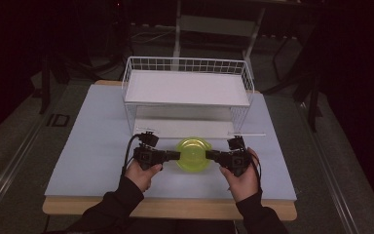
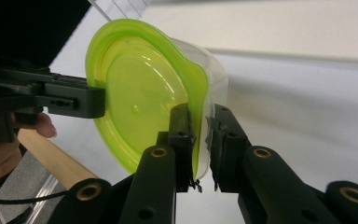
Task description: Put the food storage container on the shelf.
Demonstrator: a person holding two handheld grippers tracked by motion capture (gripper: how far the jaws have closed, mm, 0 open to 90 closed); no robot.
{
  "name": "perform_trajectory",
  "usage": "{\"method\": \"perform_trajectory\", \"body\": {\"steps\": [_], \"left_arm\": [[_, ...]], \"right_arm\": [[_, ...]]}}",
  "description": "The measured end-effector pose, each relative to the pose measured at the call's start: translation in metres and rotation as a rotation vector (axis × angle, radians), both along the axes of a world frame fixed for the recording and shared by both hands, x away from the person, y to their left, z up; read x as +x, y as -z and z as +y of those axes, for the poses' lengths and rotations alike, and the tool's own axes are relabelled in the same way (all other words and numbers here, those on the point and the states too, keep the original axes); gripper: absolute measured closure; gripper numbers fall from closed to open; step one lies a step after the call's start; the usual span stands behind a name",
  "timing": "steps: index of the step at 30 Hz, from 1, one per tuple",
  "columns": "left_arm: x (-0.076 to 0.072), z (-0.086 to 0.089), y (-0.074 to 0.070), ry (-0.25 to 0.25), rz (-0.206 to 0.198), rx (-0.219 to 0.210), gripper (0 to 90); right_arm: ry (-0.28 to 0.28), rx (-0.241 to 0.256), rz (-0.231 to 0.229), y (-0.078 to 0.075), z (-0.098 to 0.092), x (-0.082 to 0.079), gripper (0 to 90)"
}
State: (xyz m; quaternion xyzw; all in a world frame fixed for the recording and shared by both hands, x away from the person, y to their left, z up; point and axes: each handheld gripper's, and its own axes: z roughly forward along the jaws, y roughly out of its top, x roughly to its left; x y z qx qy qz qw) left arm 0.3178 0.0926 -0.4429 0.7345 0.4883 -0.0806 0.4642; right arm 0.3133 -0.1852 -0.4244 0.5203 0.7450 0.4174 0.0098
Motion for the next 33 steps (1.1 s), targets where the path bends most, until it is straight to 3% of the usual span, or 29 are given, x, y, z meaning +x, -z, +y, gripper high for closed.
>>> {"method": "perform_trajectory", "body": {"steps": [2, 7, 8, 12, 13, 16, 21, 26, 27, 28, 33], "left_arm": [[0.001, 0.003, -0.013, -0.001, -0.010, -0.001, 81.6], [0.003, 0.006, -0.026, -0.008, -0.020, -0.008, 81.6], [0.004, 0.008, -0.035, -0.013, -0.036, -0.006, 81.7], [0.008, 0.012, -0.051, -0.026, -0.051, -0.015, 81.7], [0.011, 0.014, -0.060, -0.033, -0.062, -0.018, 81.7], [0.013, 0.016, -0.069, -0.041, -0.072, -0.020, 81.7], [0.023, 0.020, -0.097, -0.085, -0.104, -0.029, 81.7], [0.027, 0.021, -0.103, -0.099, -0.113, -0.032, 81.6], [0.035, 0.022, -0.111, -0.116, -0.125, -0.021, 81.6], [0.037, 0.022, -0.113, -0.120, -0.125, -0.021, 81.5], [0.048, 0.022, -0.121, -0.140, -0.136, -0.024, 81.3]], "right_arm": [[-0.008, -0.006, -0.037, -0.013, 0.003, -0.001, 80.1], [-0.014, -0.003, -0.068, -0.025, 0.006, 0.000, 80.2], [-0.012, 0.003, -0.099, -0.037, 0.009, 0.003, 80.2], [-0.005, 0.009, -0.111, -0.048, 0.011, 0.007, 80.2], [-0.001, 0.015, -0.119, -0.058, 0.013, 0.010, 80.2], [0.000, 0.010, -0.133, -0.067, 0.016, 0.013, 80.1], [0.015, 0.024, -0.164, -0.092, 0.022, 0.026, 80.1], [0.031, 0.031, -0.172, -0.102, 0.025, 0.033, 80.1], [0.031, 0.031, -0.172, -0.102, 0.025, 0.033, 80.1], [0.044, 0.023, -0.172, -0.110, 0.029, 0.041, 80.1], [0.069, 0.025, -0.183, -0.119, 0.032, 0.051, 80.0]]}}
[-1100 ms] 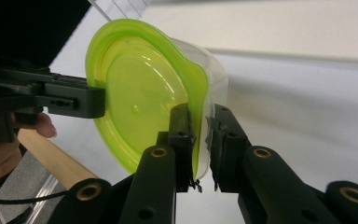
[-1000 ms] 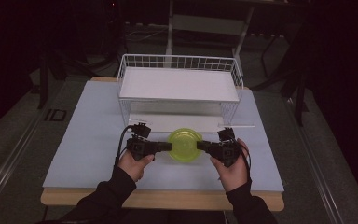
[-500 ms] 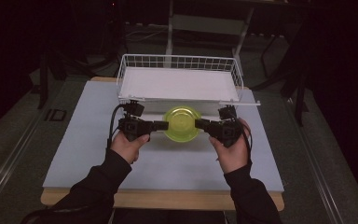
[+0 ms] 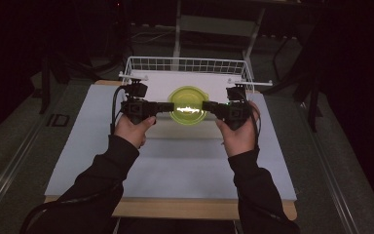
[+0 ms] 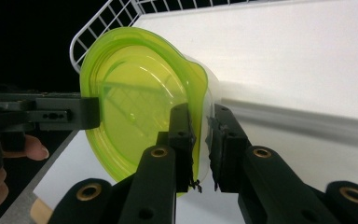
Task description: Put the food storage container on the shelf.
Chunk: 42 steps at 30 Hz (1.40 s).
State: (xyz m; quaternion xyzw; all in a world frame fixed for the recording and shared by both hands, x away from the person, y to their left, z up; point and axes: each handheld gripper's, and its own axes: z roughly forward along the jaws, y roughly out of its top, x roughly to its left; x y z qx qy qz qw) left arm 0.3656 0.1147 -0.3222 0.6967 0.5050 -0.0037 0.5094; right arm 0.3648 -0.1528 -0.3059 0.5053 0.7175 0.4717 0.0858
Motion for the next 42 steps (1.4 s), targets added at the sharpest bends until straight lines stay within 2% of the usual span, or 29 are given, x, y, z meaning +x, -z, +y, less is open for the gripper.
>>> {"method": "perform_trajectory", "body": {"steps": [4, 8, 13, 17, 24, 28, 29, 31, 35, 38, 40, 42], "left_arm": [[0.009, -0.001, -0.006, -0.022, -0.004, -0.017, 81.2], [0.019, -0.003, -0.014, -0.045, -0.018, -0.001, 81.0], [0.027, -0.004, -0.017, -0.066, -0.016, 0.003, 80.6], [0.031, -0.003, -0.013, -0.077, -0.030, -0.025, 80.0], [0.038, -0.007, -0.005, -0.075, -0.010, -0.008, 74.6], [0.044, -0.007, -0.001, -0.086, -0.003, -0.004, 74.5], [0.045, -0.005, -0.001, -0.091, -0.007, -0.018, 74.4], [0.046, -0.005, -0.001, -0.090, -0.026, -0.007, 74.5], [0.051, -0.003, -0.001, -0.099, -0.013, -0.020, 74.4], [0.053, -0.006, -0.001, -0.093, -0.008, -0.019, 68.8], [0.055, -0.007, -0.001, -0.091, 0.006, -0.014, 67.9], [0.058, -0.005, 0.001, -0.100, 0.013, -0.024, 64.7]], "right_arm": [[0.021, 0.007, -0.001, -0.007, 0.001, 0.009, 80.0], [0.038, 0.016, 0.003, -0.014, 0.002, 0.020, 80.0], [0.053, 0.013, 0.030, -0.020, 0.004, 0.032, 79.9], [0.053, 0.031, 0.054, -0.021, 0.004, 0.040, 79.9], [0.060, 0.035, 0.097, -0.013, 0.003, 0.051, 79.9], [0.071, 0.036, 0.126, -0.010, 0.004, 0.058, 79.8], [0.076, 0.031, 0.130, -0.010, 0.005, 0.059, 79.8], [0.070, 0.036, 0.120, -0.010, 0.006, 0.061, 79.8], [0.067, 0.046, 0.134, -0.012, 0.006, 0.067, 79.3], [0.063, 0.040, 0.155, -0.013, 0.007, 0.074, 74.3], [0.061, 0.000, 0.151, -0.013, 0.010, 0.077, 68.1], [0.054, -0.014, 0.153, -0.012, 0.011, 0.080, 67.3]]}}
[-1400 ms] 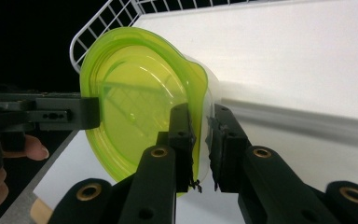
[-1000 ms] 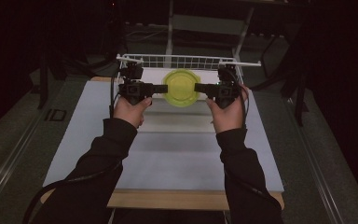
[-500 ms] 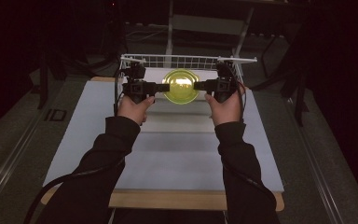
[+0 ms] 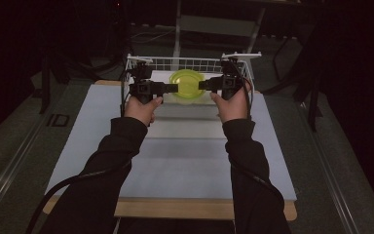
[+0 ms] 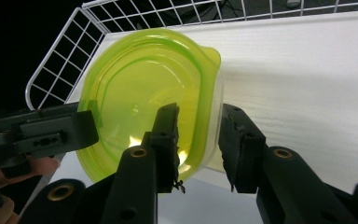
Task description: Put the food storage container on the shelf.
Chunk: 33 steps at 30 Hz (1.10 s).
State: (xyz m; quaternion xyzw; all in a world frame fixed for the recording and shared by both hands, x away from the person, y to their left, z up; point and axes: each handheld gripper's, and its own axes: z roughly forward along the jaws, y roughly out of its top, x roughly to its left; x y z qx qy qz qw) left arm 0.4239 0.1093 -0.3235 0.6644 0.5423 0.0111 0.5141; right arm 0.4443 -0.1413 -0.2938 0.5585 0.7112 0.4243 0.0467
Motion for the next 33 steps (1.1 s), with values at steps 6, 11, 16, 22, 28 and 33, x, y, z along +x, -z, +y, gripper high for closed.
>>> {"method": "perform_trajectory", "body": {"steps": [6, 11, 16, 22, 28, 33], "left_arm": [[0.003, 0.002, 0.000, -0.011, -0.019, 0.012, 53.7], [0.003, 0.009, -0.003, -0.038, -0.037, 0.034, 47.1], [-0.008, 0.013, -0.007, -0.037, -0.092, 0.051, 45.5], [-0.036, 0.017, -0.003, -0.014, -0.164, 0.132, 42.3], [-0.060, 0.021, 0.012, 0.023, -0.190, 0.121, 33.6], [-0.094, 0.027, 0.043, 0.038, -0.220, 0.126, 23.4]], "right_arm": [[0.017, 0.012, -0.021, 0.004, -0.002, 0.003, 58.8], [0.013, 0.024, -0.061, 0.004, -0.006, -0.003, 52.5], [-0.018, 0.043, -0.143, -0.001, -0.008, -0.024, 49.9], [-0.034, 0.037, -0.200, 0.004, -0.011, -0.048, 75.2], [-0.071, -0.010, -0.189, 0.022, -0.002, -0.059, 90.0], [-0.108, -0.022, -0.189, 0.041, 0.022, -0.057, 90.0]]}}
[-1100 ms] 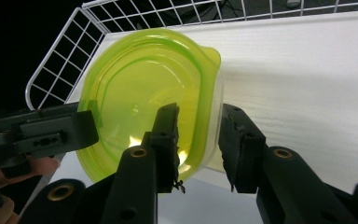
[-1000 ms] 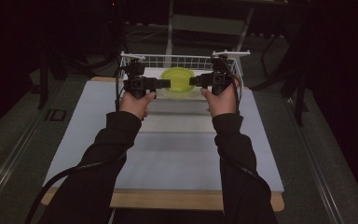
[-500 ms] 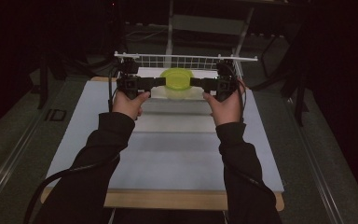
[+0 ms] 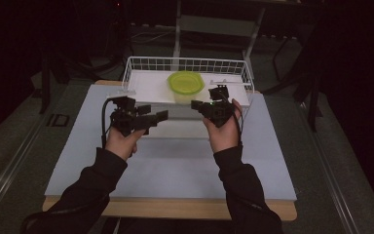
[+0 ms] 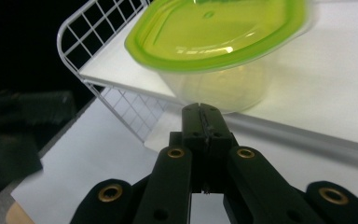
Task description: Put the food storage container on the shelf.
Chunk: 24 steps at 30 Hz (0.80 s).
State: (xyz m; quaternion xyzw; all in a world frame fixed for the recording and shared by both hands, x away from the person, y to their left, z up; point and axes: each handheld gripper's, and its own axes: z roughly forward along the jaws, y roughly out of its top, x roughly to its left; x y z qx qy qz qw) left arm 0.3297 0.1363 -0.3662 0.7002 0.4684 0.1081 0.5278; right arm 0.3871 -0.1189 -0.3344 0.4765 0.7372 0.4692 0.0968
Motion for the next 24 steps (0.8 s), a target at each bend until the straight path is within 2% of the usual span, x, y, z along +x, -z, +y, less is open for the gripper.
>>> {"method": "perform_trajectory", "body": {"steps": [2, 5, 7, 8, 9, 11, 12, 13, 15, 17, 24], "left_arm": [[-0.012, 0.000, 0.011, 0.033, -0.021, 0.019, 21.2], [-0.026, 0.001, 0.026, 0.068, -0.051, 0.015, 18.1], [-0.034, 0.001, 0.036, 0.069, -0.089, 0.029, 14.8], [-0.034, 0.001, 0.036, 0.069, -0.089, 0.029, 14.5], [-0.039, 0.001, 0.047, 0.077, -0.092, 0.029, 14.2], [-0.040, 0.001, 0.051, 0.090, -0.088, 0.025, 4.7], [-0.043, 0.000, 0.061, 0.122, -0.077, 0.034, 1.9], [-0.045, 0.000, 0.065, 0.127, -0.081, 0.036, 1.9], [-0.047, -0.001, 0.068, 0.132, -0.092, 0.045, 1.9], [-0.053, -0.002, 0.074, 0.137, -0.135, 0.058, 1.9], [-0.058, -0.005, 0.082, 0.148, -0.154, 0.060, 1.9]], "right_arm": [[0.002, -0.013, 0.002, 0.002, 0.005, 0.002, 90.0], [0.013, -0.016, 0.009, 0.004, 0.011, 0.008, 90.0], [0.021, -0.013, 0.012, 0.004, 0.014, 0.012, 90.0], [0.027, -0.004, 0.015, 0.005, 0.016, 0.013, 90.0], [0.025, 0.003, 0.017, 0.005, 0.018, 0.014, 90.0], [0.028, -0.001, 0.018, 0.006, 0.020, 0.016, 90.0], [0.034, 0.002, 0.022, 0.008, 0.023, 0.019, 90.0], [0.038, 0.002, 0.018, 0.008, 0.024, 0.020, 90.0], [0.047, -0.003, 0.013, 0.007, 0.025, 0.022, 90.0], [0.062, 0.000, 0.019, 0.007, 0.027, 0.029, 89.9], [0.082, -0.032, 0.032, 0.014, 0.030, 0.039, 86.7]]}}
